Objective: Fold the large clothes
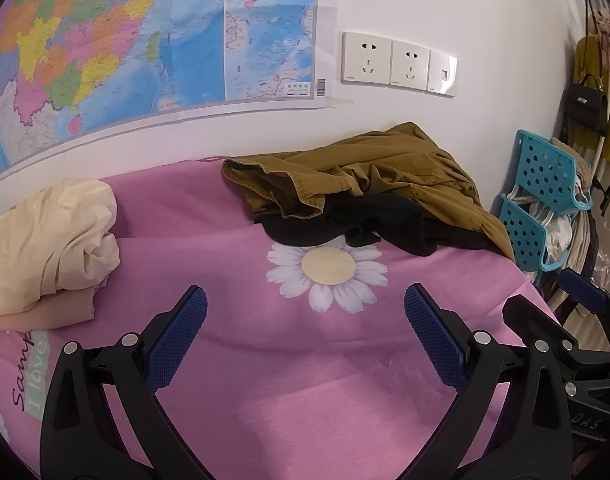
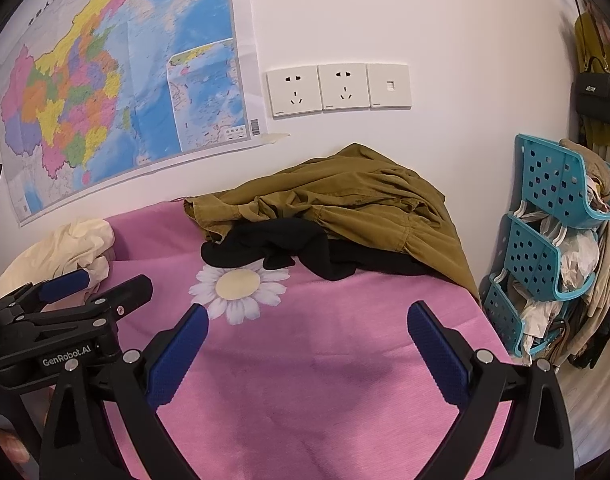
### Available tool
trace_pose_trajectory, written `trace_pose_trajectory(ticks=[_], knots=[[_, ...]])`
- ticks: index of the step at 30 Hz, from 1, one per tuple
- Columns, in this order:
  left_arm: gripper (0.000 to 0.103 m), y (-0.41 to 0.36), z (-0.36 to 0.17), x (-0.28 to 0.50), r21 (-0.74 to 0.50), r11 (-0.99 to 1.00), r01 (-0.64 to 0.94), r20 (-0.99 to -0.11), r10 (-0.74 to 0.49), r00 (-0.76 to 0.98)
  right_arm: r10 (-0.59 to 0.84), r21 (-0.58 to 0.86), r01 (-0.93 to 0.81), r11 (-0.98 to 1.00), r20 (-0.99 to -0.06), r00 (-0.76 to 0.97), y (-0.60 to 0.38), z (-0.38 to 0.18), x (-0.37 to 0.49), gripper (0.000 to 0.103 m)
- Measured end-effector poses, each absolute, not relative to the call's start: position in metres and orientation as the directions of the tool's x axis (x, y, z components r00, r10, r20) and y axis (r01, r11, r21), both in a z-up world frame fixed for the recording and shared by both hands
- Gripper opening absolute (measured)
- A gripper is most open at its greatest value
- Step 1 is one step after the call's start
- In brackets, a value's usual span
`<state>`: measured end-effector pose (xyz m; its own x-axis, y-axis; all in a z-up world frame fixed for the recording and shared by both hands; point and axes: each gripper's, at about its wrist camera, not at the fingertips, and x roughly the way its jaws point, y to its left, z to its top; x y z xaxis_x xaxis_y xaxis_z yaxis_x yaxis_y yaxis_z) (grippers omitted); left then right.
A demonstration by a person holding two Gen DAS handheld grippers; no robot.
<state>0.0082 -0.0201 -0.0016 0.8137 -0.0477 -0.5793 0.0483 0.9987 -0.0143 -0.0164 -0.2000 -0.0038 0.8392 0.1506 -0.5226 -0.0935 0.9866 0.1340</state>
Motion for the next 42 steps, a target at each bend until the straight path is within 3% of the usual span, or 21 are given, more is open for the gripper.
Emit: trace_pose_trajectory(ticks=[42], knots=[[0.098,-0.031,-0.004,0.021,-0.017,0.998,0.056,-0.591,-0.055,0.805,0.143,0.136,-0.082,0.987,-0.534,0.833,-0.212,-0.006,-0.008,0.097]])
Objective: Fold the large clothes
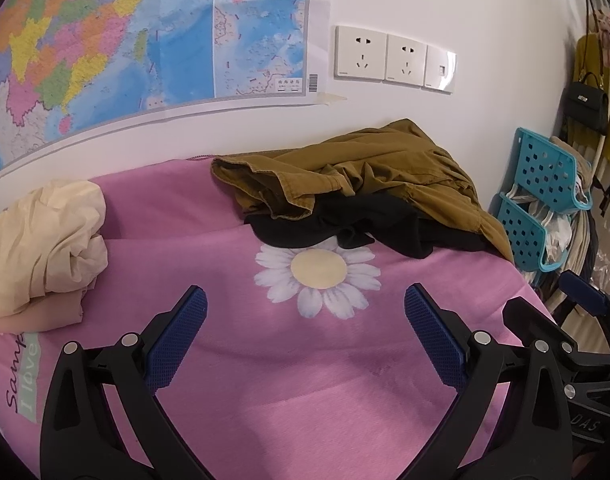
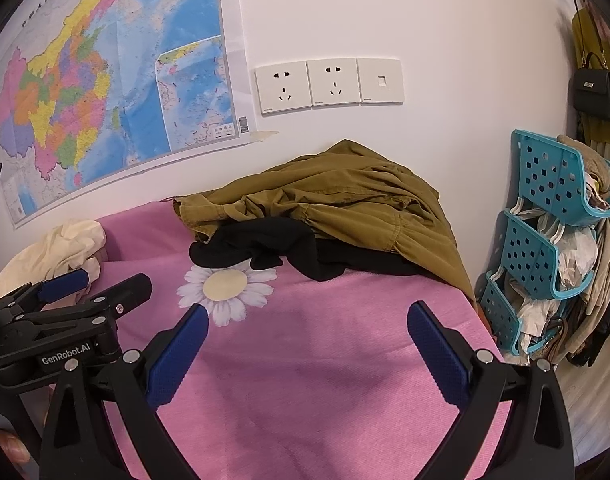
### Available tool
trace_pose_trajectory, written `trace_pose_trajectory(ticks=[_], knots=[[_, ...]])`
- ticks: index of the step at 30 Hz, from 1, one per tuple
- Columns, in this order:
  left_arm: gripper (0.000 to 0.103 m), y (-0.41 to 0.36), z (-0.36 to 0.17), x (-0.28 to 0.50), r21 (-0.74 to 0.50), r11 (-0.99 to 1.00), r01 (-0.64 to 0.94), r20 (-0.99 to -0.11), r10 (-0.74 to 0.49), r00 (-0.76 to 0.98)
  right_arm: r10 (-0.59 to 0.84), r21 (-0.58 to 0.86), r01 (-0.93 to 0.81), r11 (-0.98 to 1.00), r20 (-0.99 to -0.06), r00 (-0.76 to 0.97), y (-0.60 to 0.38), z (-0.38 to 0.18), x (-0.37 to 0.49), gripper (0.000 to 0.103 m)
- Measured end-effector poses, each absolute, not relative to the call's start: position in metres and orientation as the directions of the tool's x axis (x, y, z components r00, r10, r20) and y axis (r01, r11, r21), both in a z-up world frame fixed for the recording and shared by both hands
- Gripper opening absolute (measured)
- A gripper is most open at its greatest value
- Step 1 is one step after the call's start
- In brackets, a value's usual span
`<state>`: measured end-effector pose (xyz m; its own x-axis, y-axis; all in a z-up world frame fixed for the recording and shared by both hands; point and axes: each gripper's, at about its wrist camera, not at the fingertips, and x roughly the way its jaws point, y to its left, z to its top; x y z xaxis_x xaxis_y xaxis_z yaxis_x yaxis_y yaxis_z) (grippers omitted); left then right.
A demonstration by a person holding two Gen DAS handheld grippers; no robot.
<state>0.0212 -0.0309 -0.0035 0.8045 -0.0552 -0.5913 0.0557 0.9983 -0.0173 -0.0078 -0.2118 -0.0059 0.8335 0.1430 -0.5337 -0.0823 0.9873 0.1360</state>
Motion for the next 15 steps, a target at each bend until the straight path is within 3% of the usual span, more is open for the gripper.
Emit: trace_pose_trajectory(ticks=[15], knots=[[0.098,-0.0325,-0.0098,0.0271,-0.025,0.998,0.055,-0.606,-0.059,0.793,0.144,0.131,-0.087,0.988,-0.539,0.830,-0.2130,-0.0082,0.0002,0.097]])
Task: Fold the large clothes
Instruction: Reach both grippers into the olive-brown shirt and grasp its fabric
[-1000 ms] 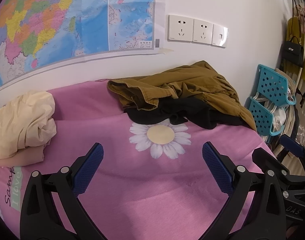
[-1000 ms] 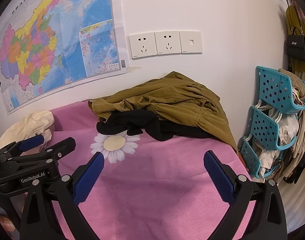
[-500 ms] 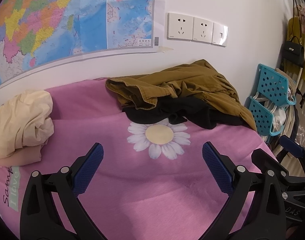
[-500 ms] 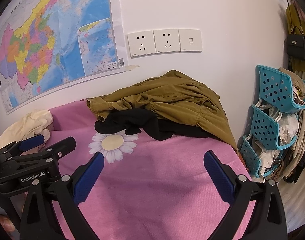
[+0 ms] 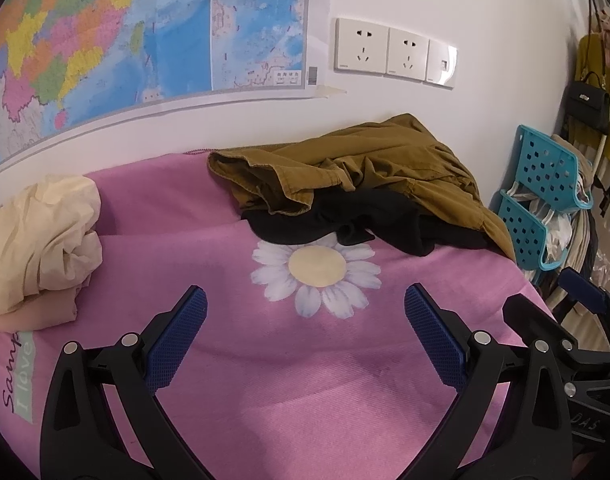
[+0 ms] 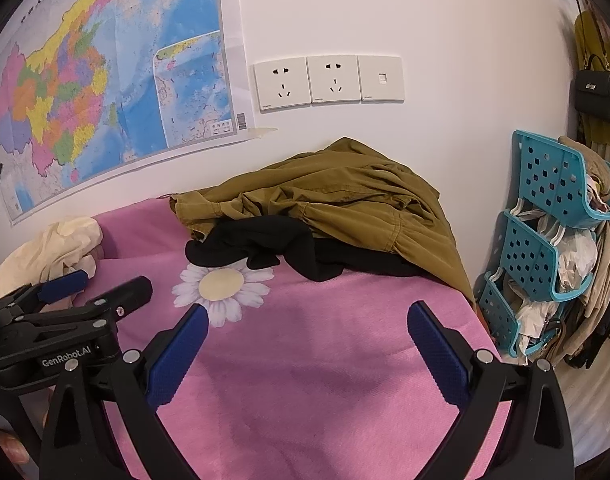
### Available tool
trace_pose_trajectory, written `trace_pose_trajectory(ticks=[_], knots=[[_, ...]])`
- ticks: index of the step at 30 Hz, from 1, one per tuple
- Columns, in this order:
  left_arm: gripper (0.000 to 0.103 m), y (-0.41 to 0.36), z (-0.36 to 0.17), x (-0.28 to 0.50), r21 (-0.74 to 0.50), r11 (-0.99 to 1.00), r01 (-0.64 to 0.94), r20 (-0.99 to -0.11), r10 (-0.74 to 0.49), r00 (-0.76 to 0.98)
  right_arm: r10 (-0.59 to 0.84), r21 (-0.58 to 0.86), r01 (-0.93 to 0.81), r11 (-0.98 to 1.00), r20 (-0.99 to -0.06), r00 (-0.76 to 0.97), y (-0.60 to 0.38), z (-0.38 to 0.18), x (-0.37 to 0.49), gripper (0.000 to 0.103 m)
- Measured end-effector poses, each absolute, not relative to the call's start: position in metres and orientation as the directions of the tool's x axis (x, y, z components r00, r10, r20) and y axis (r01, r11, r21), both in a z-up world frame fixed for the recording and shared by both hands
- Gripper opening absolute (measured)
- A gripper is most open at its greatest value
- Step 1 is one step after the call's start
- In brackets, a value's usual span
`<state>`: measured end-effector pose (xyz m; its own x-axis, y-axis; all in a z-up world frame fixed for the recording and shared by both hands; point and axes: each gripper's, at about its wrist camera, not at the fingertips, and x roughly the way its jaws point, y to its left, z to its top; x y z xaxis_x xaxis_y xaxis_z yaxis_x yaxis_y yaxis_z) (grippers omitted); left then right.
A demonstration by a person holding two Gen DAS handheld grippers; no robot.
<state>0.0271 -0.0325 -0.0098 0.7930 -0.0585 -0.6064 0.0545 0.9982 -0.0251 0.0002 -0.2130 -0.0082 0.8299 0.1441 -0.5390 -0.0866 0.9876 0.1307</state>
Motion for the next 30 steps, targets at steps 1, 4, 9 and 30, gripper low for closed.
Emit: trace_pose_trajectory(ticks=[1,4,9,30], knots=[[0.098,-0.032,-0.011,0.028,-0.025,0.998,0.052,-0.607,-0.057,0.793,0.141,0.126,-0.086,0.988,-0.543,0.828,-0.213,-0.009,0.002,0.097],[0.098,-0.030,-0.014,0.032,-0.028,0.998,0.047,-0.614,-0.055,0.788,0.139,0.110,-0.094,0.990,-0.542,0.829,-0.211,-0.009,0.007,0.097],[0.098,-0.021,-0.014,0.050,-0.012,0.999,0.031,-0.614,-0.032,0.789,0.130,0.039,-0.129,0.991,-0.523,0.842,-0.208,0.001,0.033,0.097],[0.098,0.052,-0.040,0.139,-0.025,0.995,-0.096,-0.691,0.052,0.721,0.119,-0.334,-0.440,0.834,-0.669,0.734,-0.121,-0.017,0.281,0.094]])
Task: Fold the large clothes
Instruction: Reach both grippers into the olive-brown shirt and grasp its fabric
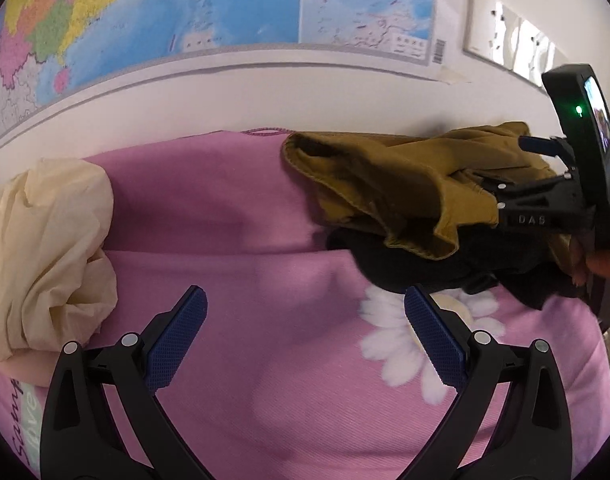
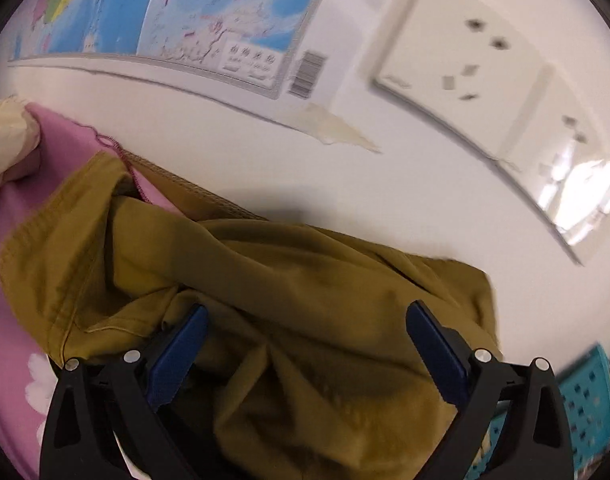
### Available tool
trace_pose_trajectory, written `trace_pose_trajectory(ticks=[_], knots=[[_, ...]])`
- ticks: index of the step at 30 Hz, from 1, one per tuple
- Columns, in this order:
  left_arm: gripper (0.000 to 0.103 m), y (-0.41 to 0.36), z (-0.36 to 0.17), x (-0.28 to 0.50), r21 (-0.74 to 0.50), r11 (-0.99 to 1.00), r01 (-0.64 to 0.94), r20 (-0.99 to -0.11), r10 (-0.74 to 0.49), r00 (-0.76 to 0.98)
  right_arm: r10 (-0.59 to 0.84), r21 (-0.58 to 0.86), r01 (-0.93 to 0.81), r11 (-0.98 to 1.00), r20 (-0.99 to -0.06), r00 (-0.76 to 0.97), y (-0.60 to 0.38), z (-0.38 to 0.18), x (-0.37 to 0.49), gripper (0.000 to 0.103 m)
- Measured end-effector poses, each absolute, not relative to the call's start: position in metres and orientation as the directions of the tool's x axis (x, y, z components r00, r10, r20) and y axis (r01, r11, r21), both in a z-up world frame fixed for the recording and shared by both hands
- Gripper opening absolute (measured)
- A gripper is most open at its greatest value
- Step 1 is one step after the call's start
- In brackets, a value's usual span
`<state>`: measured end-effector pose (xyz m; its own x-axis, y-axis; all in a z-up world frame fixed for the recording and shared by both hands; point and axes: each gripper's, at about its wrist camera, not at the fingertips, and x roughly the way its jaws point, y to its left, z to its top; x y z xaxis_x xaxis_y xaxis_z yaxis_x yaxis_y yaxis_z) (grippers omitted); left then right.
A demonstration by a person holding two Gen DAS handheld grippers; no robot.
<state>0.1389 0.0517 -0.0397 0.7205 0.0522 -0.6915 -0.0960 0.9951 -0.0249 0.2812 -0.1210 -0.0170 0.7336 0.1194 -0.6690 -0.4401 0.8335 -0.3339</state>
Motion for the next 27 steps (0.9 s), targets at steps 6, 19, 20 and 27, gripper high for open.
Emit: trace_pose_trajectory(ticks=[6,19,20,27], knots=[[0.098,0.063,-0.047,0.151,-0.024,0.993,-0.115,-0.702,0.065,0.709,0.204,-0.268,-0.528,0.806,-0.711,0.673,-0.127,-0.005,0.284,0.015],[0.098,0.057,-0.023,0.180,-0.104,0.991,0.083,-0.582,-0.129,0.803,0.401,0.086,-0.407,0.909,-0.447,0.800,-0.250,0.115,0.227,0.005],[0.098,0.052,-0.019,0.180,-0.124,0.981,0.150,-0.557,-0.194,0.807,0.401,0.093,-0.403,0.910,-0.438,0.805,-0.255,0.123,0.223,0.004],[0.094,-0.008,-0.019,0.208,-0.083,0.899,0.429,-0.480,-0.414,0.774,0.440,0.166,-0.409,0.897,-0.403,0.803,-0.274,0.123,0.205,0.004]])
